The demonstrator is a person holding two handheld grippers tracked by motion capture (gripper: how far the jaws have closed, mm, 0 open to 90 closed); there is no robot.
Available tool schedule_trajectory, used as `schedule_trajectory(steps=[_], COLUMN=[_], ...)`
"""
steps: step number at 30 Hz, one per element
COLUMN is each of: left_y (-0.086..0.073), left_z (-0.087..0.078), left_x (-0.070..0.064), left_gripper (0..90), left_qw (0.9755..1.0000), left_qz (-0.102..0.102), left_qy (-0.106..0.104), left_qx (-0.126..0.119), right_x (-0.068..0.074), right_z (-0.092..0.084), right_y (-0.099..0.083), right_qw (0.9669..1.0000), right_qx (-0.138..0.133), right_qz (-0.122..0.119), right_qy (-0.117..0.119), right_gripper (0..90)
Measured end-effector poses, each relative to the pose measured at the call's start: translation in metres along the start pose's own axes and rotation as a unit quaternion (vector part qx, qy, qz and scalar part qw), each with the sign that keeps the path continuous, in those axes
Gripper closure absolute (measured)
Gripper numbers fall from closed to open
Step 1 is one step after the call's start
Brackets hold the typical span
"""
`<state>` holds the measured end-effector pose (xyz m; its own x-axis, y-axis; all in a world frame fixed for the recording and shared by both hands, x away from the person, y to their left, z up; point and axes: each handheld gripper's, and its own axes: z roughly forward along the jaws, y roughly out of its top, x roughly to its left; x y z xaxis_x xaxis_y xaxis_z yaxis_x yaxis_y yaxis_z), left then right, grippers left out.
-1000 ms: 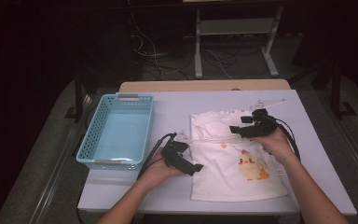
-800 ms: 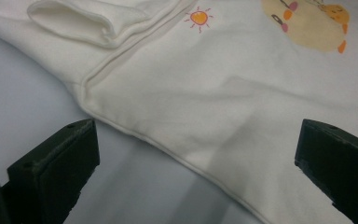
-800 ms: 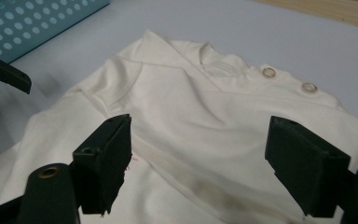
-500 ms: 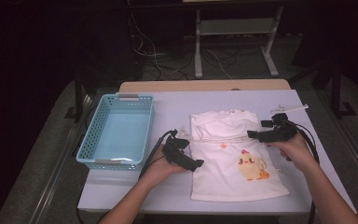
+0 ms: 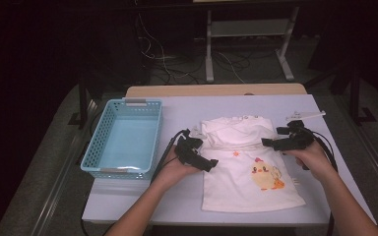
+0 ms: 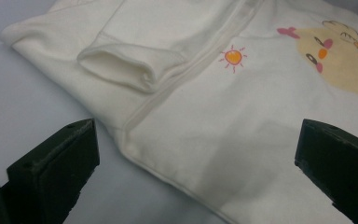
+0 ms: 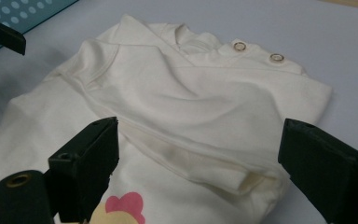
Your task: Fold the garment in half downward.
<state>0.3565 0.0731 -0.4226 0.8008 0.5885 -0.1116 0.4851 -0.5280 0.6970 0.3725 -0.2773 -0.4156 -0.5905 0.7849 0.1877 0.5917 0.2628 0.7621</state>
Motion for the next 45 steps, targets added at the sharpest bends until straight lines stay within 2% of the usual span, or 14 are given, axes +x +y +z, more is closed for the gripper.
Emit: schedule_trajectory(steps=[4, 19, 28, 29, 38, 39, 45], left_y=[0.007, 0.026, 0.035, 0.035, 0.043, 0.044, 0.046], left_z=[0.005, 0.023, 0.026, 0.026, 0.027, 0.028, 0.034], left_x=[0.003, 0.024, 0.041, 0.043, 0.064, 0.067, 0.084], left_gripper=[0.0, 0.4, 6.5, 9.7, 18.0, 22.3, 28.8], left_qw=[1.0000, 0.9997, 0.9992, 0.9991, 0.9981, 0.9980, 0.9965], left_qz=[-0.002, -0.013, -0.027, -0.029, -0.044, -0.048, -0.067], left_qy=[0.003, 0.018, 0.028, 0.028, 0.035, 0.033, 0.042], left_qx=[-0.004, -0.002, -0.012, -0.013, -0.023, -0.025, -0.027], right_x=[-0.001, 0.000, -0.001, -0.002, -0.004, -0.004, -0.004], right_z=[0.000, 0.001, 0.001, 0.000, -0.002, -0.002, -0.002], right_y=[-0.001, -0.001, -0.001, -0.001, -0.001, -0.001, -0.001], right_qw=[1.0000, 1.0000, 1.0000, 1.0000, 1.0000, 1.0000, 1.0000], right_qx=[0.001, 0.003, 0.005, 0.002, -0.003, -0.003, -0.003], right_qz=[0.000, -0.001, 0.001, 0.004, 0.007, 0.008, 0.007], right_qy=[-0.008, -0.002, 0.000, 0.001, 0.000, -0.001, -0.001], right_gripper=[13.4, 13.0, 13.0, 13.0, 13.0, 13.0, 13.0])
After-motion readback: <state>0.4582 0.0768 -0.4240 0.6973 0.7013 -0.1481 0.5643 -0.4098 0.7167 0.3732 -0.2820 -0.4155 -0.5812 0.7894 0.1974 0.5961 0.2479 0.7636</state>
